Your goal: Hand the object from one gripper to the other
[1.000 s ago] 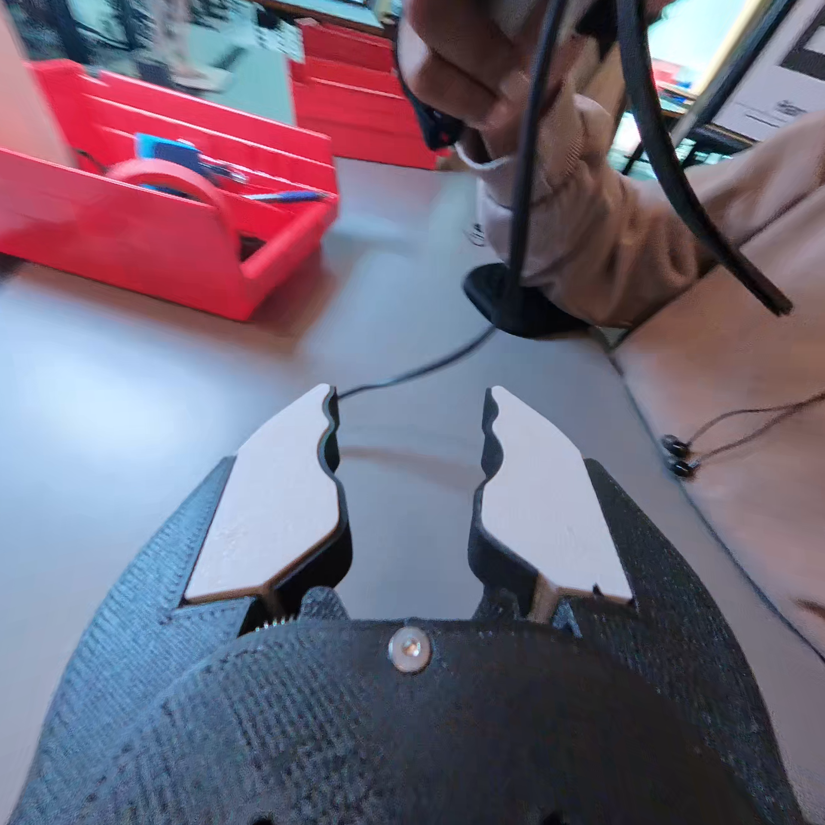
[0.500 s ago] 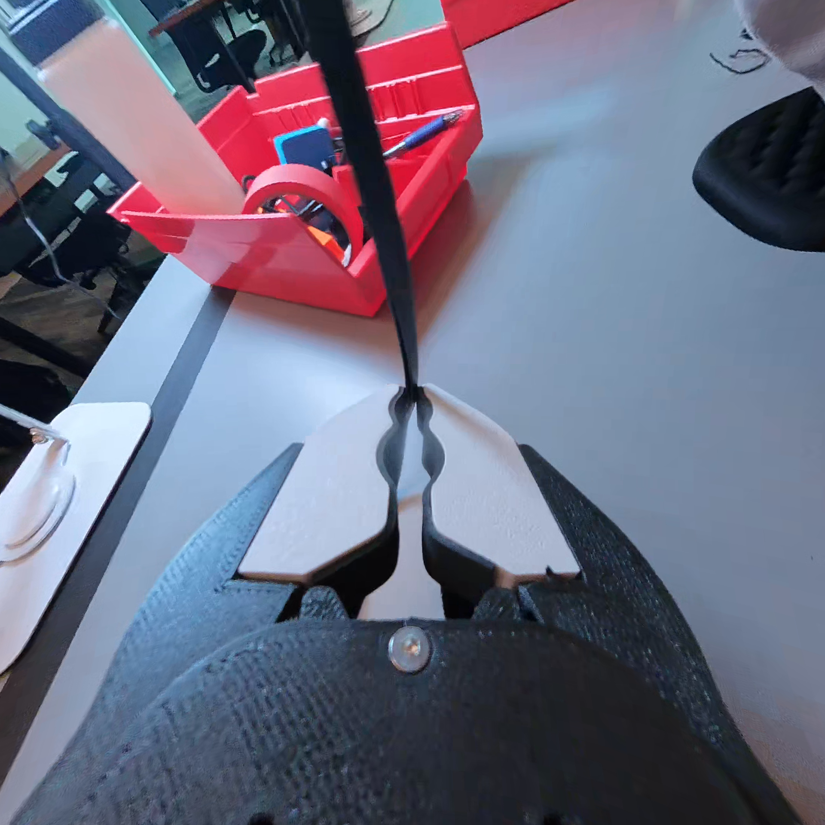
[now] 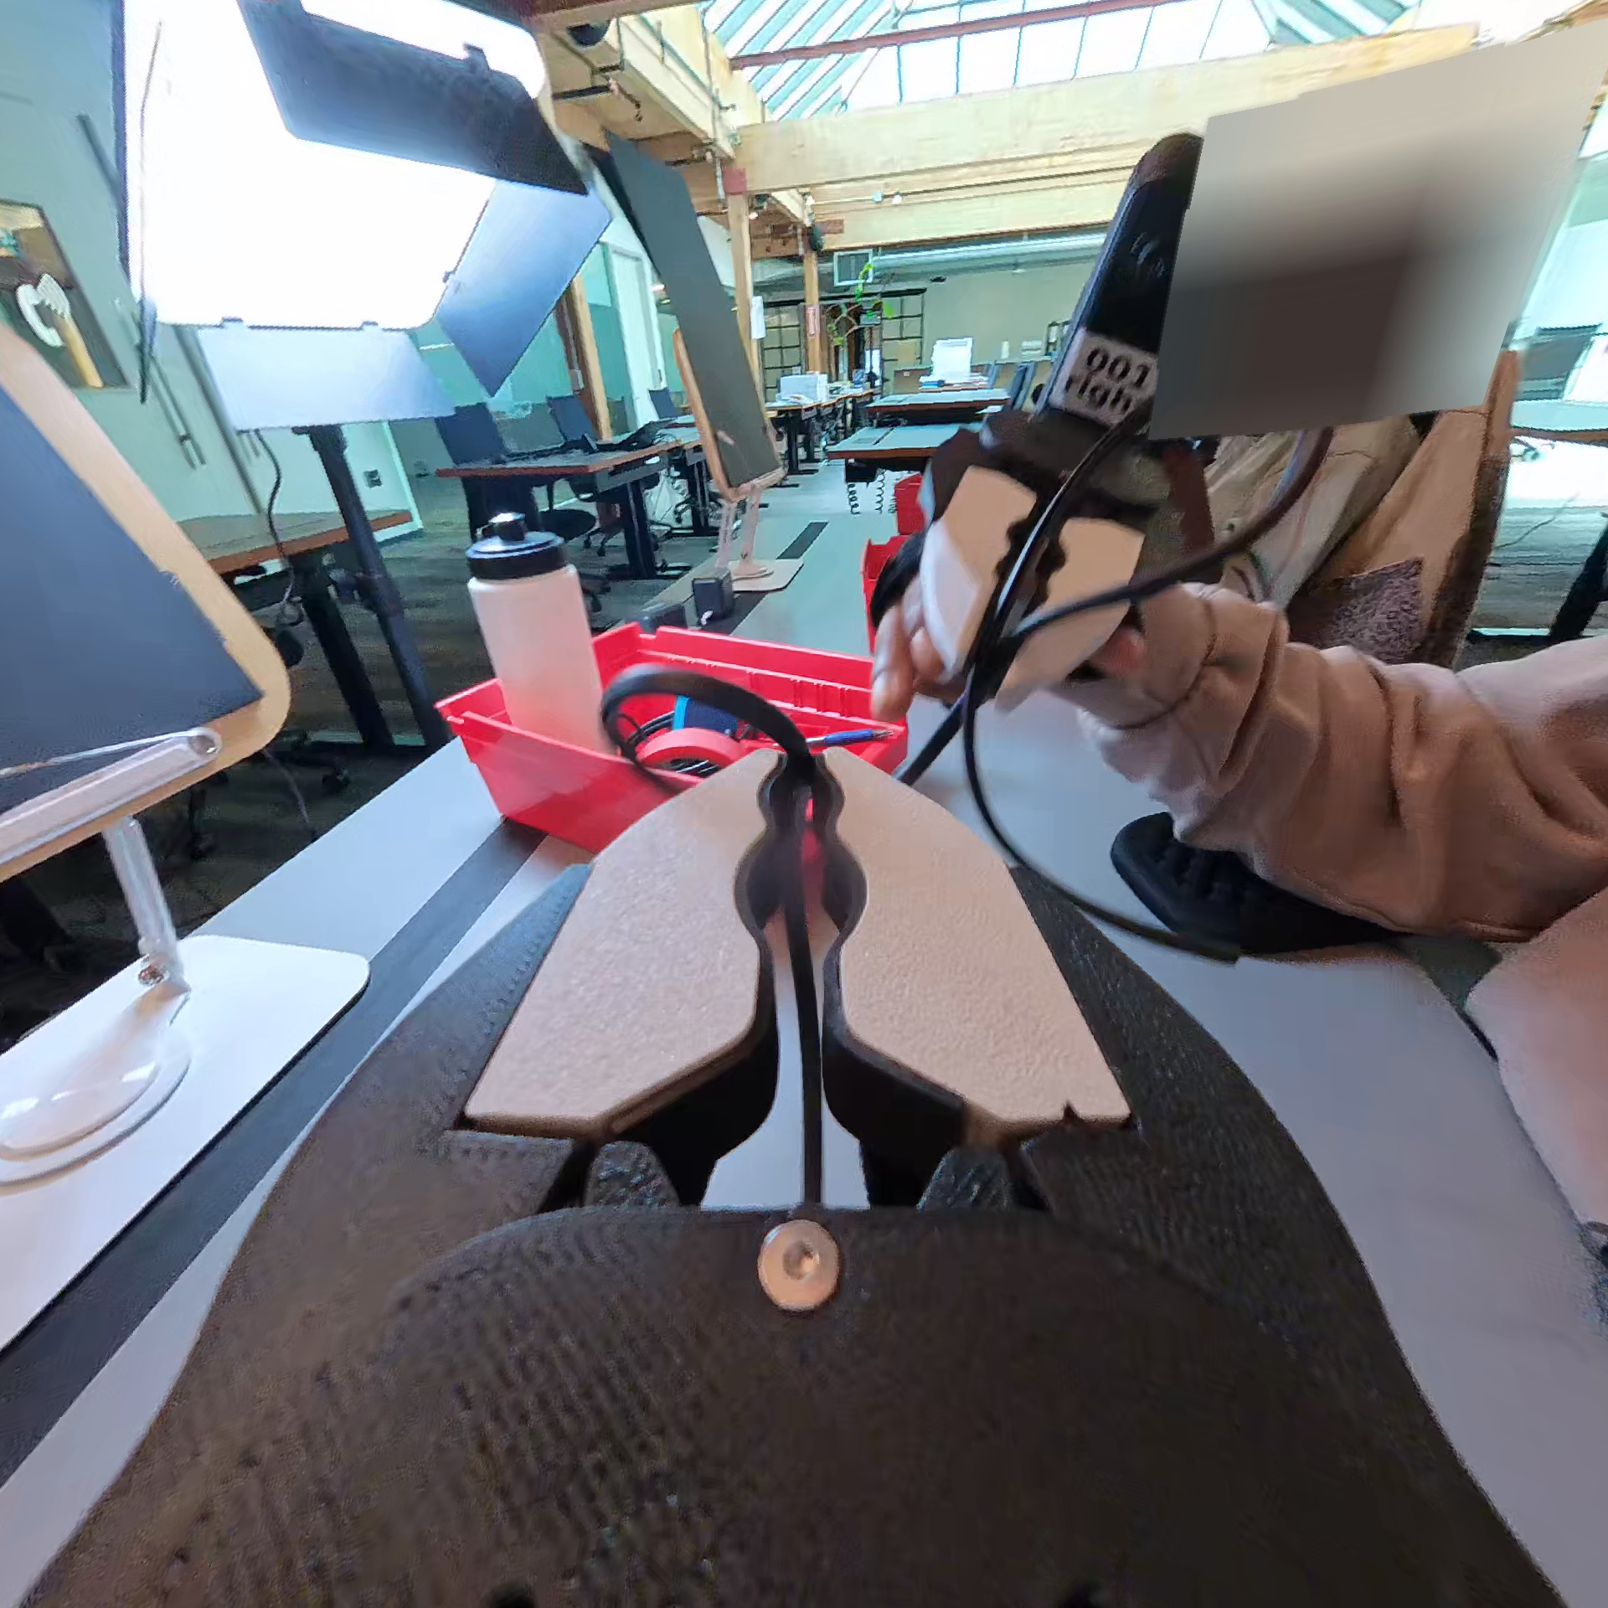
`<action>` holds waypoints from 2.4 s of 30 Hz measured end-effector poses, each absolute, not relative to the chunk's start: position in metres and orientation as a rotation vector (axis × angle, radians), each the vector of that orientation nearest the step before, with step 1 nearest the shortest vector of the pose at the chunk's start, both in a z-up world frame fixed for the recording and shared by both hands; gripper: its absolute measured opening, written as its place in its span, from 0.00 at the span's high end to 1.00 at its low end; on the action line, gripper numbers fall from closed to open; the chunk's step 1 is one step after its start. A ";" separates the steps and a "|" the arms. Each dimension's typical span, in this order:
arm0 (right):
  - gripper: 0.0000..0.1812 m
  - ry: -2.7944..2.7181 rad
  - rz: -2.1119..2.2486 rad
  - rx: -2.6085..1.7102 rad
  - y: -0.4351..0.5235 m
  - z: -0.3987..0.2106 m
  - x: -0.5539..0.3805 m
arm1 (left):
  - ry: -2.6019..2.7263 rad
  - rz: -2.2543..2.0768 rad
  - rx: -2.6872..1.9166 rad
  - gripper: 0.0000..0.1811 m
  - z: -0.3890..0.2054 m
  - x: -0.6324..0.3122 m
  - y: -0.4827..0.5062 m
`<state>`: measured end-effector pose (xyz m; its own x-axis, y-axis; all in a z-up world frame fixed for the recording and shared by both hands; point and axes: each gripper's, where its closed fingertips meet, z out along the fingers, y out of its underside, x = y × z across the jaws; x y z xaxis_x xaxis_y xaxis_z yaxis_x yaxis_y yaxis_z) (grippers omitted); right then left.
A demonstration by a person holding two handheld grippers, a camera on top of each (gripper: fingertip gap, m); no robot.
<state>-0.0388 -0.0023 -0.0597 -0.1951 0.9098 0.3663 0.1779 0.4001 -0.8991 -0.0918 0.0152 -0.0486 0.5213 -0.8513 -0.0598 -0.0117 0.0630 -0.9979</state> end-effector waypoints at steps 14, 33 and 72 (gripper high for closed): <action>0.93 -1.612 0.900 -0.956 -0.013 -0.072 -0.066 | 0.999 -0.806 -1.295 0.98 -0.042 -0.047 -0.020; 0.96 -1.248 1.174 -0.913 0.007 -0.007 -0.041 | 0.966 -0.717 -1.398 0.80 -0.046 -0.067 -0.008; 0.90 -1.590 0.993 -0.969 -0.001 -0.062 -0.047 | 1.053 -0.405 -1.626 0.97 -0.089 -0.076 0.016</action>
